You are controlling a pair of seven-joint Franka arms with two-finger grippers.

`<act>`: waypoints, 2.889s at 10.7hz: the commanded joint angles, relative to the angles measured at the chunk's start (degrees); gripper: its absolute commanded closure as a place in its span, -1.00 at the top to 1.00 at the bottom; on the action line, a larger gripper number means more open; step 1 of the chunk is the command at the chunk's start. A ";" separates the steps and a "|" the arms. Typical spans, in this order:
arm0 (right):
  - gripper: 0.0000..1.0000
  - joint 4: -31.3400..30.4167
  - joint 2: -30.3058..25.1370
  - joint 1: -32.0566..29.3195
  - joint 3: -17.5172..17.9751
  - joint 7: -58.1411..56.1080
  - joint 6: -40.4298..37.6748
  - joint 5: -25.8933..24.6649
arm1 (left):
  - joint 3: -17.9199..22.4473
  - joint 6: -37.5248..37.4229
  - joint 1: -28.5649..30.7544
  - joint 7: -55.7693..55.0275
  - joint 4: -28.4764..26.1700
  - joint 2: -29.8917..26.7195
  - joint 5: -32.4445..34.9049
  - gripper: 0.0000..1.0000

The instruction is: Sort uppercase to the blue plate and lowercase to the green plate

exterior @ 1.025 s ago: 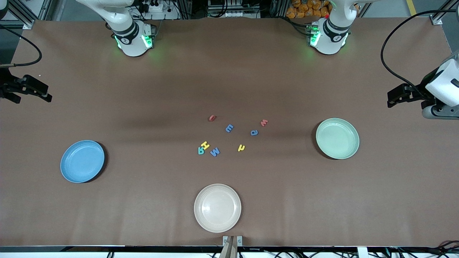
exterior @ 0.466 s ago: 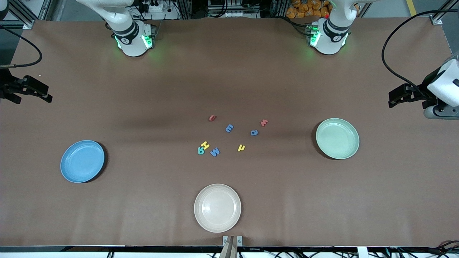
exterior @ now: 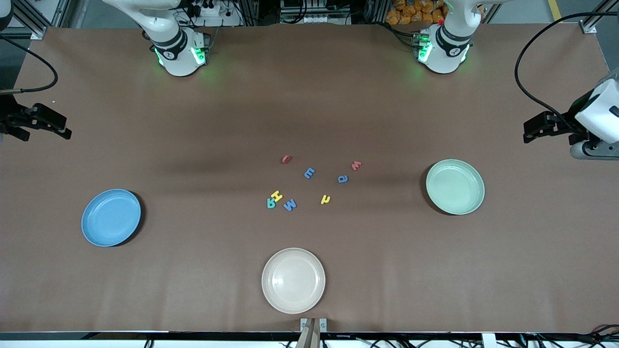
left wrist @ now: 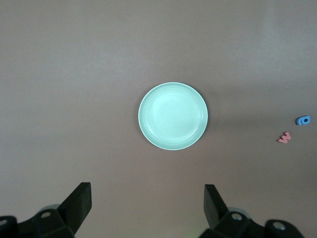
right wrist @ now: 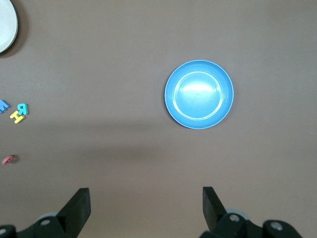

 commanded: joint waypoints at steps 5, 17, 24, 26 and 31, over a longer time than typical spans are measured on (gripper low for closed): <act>1.00 1.56 1.59 -0.82 0.50 -0.01 -0.68 -0.21 | -2.88 1.62 0.21 -3.13 -6.65 -1.93 -5.52 1.00; 1.00 -4.68 11.60 1.01 0.68 4.28 9.77 0.31 | -26.77 48.00 -0.23 -18.35 -45.25 -1.96 -7.11 1.00; 1.00 -4.68 15.74 4.19 0.68 10.10 15.05 0.41 | -29.87 60.50 -0.85 -14.04 -45.17 11.23 14.73 1.00; 1.00 -4.68 15.74 4.19 0.68 10.10 14.96 0.41 | -29.87 65.15 -0.76 -14.13 -44.82 14.84 18.37 1.00; 1.00 -4.68 15.74 4.19 0.68 10.19 14.78 0.41 | -29.78 69.57 -1.37 -14.48 -43.76 19.86 21.36 1.00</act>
